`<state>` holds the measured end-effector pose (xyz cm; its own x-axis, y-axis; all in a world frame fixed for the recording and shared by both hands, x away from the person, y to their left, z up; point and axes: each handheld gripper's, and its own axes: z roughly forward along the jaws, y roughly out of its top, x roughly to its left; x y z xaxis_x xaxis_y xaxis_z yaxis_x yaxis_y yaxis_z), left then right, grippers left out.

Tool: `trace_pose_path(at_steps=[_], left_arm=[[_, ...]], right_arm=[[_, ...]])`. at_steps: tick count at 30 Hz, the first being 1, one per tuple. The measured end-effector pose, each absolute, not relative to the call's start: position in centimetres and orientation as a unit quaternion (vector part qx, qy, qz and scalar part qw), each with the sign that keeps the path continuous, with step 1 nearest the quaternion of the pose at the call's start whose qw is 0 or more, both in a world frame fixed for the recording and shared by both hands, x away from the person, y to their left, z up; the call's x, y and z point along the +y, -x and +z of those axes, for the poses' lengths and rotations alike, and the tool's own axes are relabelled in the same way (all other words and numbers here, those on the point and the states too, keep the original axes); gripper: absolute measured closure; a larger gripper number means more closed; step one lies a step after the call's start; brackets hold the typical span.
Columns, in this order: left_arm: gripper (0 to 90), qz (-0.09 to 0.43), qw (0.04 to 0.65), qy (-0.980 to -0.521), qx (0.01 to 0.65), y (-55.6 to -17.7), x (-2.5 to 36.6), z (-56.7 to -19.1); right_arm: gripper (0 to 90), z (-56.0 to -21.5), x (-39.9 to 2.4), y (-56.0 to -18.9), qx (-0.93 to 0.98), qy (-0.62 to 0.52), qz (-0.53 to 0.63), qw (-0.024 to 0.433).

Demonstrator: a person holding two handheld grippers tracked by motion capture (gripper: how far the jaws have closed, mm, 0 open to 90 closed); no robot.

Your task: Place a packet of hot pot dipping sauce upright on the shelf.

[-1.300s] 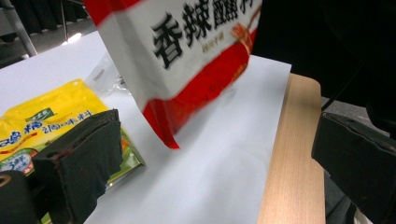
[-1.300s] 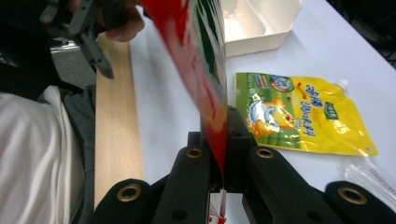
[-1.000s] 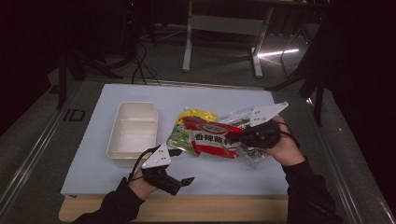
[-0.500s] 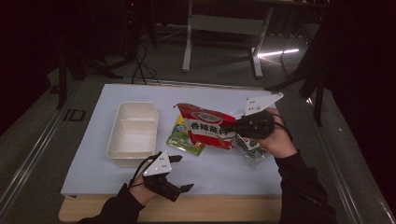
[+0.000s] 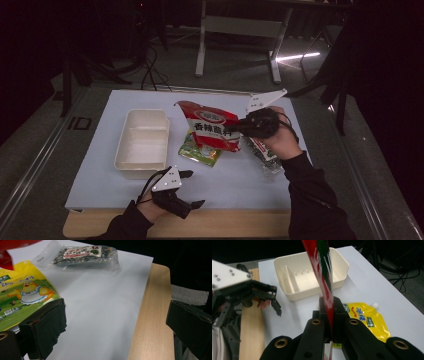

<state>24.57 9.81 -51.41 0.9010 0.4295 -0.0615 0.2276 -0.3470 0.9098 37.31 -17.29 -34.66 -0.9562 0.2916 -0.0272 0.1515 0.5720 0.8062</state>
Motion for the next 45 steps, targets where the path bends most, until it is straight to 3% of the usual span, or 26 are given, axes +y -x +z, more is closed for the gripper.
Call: trace_pose_path(at_steps=[45], left_arm=[[4.0, 0.107, 0.531, -0.819, 0.192, -24.1, 10.0, -52.6]], right_arm=[[90.0, -36.8, -2.9, -44.4, 0.862, -0.117, 0.489, 0.055]])
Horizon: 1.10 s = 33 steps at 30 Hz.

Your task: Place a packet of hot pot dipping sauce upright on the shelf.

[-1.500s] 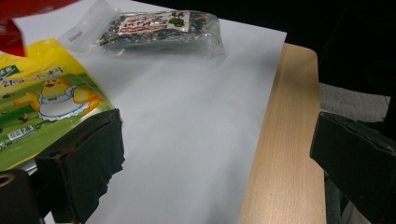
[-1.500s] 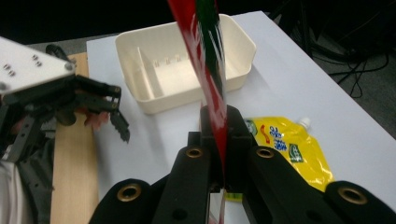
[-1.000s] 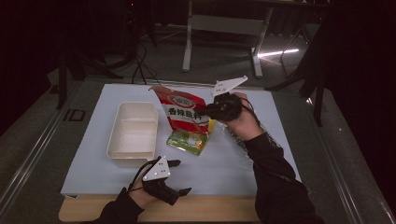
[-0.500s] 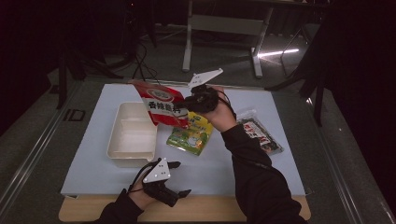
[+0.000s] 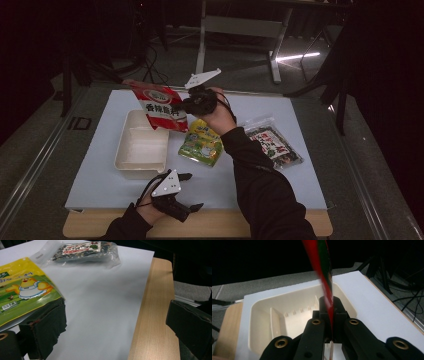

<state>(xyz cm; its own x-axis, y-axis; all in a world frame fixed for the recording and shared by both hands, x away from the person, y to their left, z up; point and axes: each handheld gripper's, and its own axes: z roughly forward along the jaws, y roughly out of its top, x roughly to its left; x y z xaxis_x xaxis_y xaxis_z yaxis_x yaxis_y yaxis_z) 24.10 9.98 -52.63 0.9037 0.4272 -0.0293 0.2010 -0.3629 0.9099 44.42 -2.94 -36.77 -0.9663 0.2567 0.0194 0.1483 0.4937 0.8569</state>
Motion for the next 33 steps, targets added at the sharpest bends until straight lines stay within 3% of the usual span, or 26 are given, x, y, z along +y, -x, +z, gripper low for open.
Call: trace_pose_path(at_steps=[20, 33], left_arm=[[4.0, 0.113, 0.526, -0.821, 0.192, -24.0, 10.4, -52.8], [4.1, 0.114, 0.529, -0.819, 0.193, -23.9, 10.7, -52.8]], right_arm=[[90.0, -38.7, 1.5, -46.0, 0.845, -0.116, 0.513, 0.094], [90.0, -40.7, 3.8, -47.7, 0.852, -0.123, 0.502, 0.082]])
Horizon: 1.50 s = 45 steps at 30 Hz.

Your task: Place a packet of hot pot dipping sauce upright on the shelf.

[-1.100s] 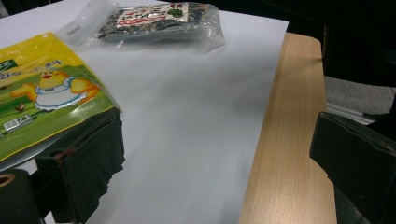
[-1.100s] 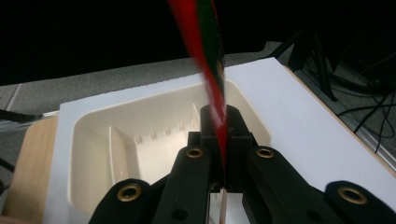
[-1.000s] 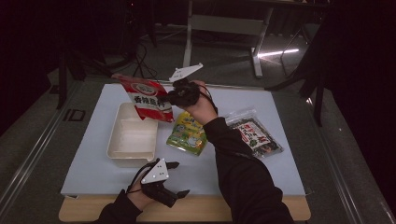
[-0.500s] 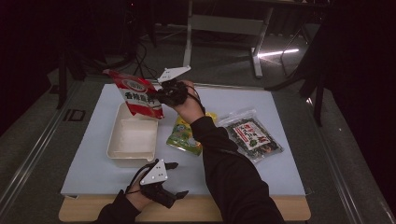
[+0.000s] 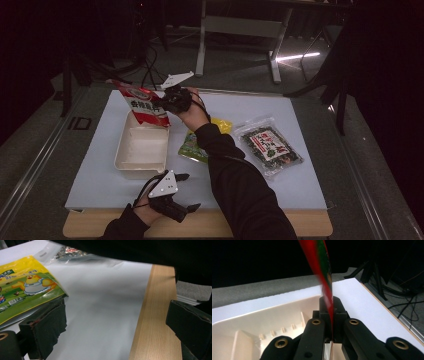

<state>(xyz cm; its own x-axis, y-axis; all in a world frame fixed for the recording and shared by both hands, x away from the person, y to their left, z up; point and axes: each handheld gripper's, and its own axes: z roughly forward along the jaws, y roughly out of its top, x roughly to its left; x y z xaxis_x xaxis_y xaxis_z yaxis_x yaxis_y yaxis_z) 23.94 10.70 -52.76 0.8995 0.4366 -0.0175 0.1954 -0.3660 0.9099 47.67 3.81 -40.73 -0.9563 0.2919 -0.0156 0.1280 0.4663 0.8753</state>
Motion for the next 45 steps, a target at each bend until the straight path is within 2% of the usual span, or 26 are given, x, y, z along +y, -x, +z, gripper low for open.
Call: trace_pose_path(at_steps=[16, 31, 35, 37, 39, 45], left_arm=[[4.2, 0.115, 0.529, -0.819, 0.19, -23.8, 10.7, -52.7], [4.2, 0.114, 0.525, -0.822, 0.189, -23.9, 10.5, -52.9], [4.2, 0.114, 0.525, -0.822, 0.188, -23.8, 10.5, -52.9], [4.2, 0.114, 0.525, -0.822, 0.188, -23.9, 10.5, -52.9], [4.2, 0.114, 0.524, -0.823, 0.188, -23.9, 10.5, -52.9], [4.2, 0.114, 0.521, -0.825, 0.187, -23.9, 10.3, -53.1]], right_arm=[[90.0, -43.9, 4.8, -49.0, 0.848, -0.151, 0.505, 0.056], [88.8, -45.3, 4.8, -48.8, 0.857, -0.155, 0.49, 0.045], [77.1, -44.6, 4.5, -48.7, 0.865, -0.151, 0.476, 0.048], [76.0, -44.6, 4.3, -48.6, 0.866, -0.15, 0.475, 0.05], [70.6, -44.3, 3.5, -48.4, 0.864, -0.154, 0.476, 0.056], [65.9, -43.8, 1.8, -47.9, 0.863, -0.156, 0.476, 0.066]])
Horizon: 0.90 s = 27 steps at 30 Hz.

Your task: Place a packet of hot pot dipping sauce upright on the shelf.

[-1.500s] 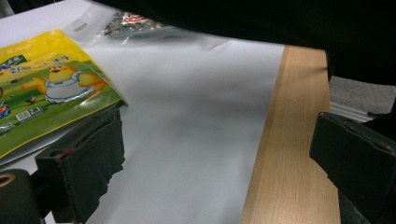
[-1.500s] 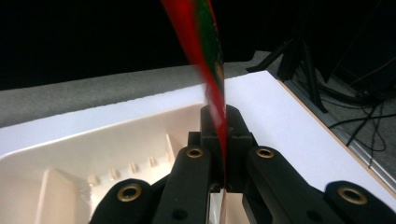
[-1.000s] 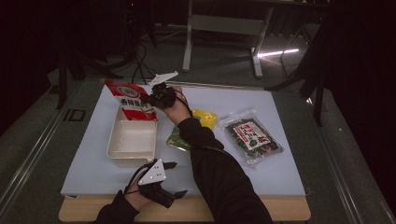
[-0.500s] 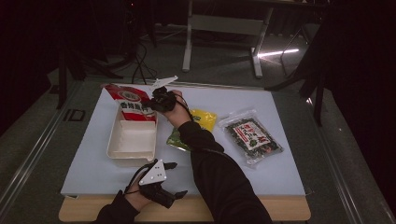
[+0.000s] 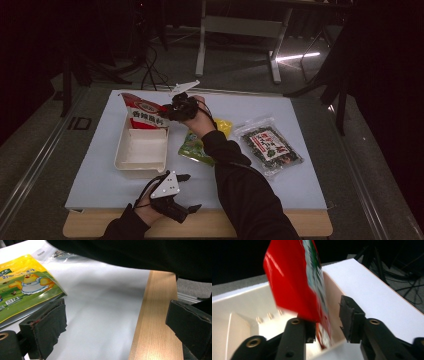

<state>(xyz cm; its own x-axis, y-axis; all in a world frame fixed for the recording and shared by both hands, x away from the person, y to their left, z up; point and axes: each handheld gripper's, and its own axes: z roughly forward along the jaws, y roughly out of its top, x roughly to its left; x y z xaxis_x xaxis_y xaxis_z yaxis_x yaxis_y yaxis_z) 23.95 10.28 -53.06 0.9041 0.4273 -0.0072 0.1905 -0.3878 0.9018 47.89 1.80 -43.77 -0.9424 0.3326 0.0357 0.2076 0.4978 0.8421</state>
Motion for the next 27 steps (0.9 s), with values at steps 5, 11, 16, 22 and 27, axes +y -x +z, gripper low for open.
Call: trace_pose_path(at_steps=[5, 11, 16, 22, 27], left_arm=[[4.2, 0.112, 0.519, -0.826, 0.187, -23.9, 10.1, -53.2], [4.2, 0.115, 0.518, -0.827, 0.185, -23.9, 9.9, -53.1], [4.2, 0.113, 0.517, -0.827, 0.187, -24.0, 9.8, -53.2], [4.2, 0.114, 0.517, -0.828, 0.187, -24.0, 9.8, -53.2], [4.2, 0.115, 0.515, -0.828, 0.188, -24.0, 9.8, -53.2]], right_arm=[[64.6, -43.5, 0.3, -47.3, 0.864, -0.158, 0.474, 0.068], [63.6, -43.7, -2.2, -46.4, 0.869, -0.166, 0.46, 0.076], [63.6, -43.4, -3.8, -46.0, 0.867, -0.174, 0.46, 0.08], [62.5, -43.4, -5.7, -45.7, 0.864, -0.186, 0.46, 0.084], [64.7, -43.2, -7.1, -45.4, 0.864, -0.192, 0.457, 0.093]])
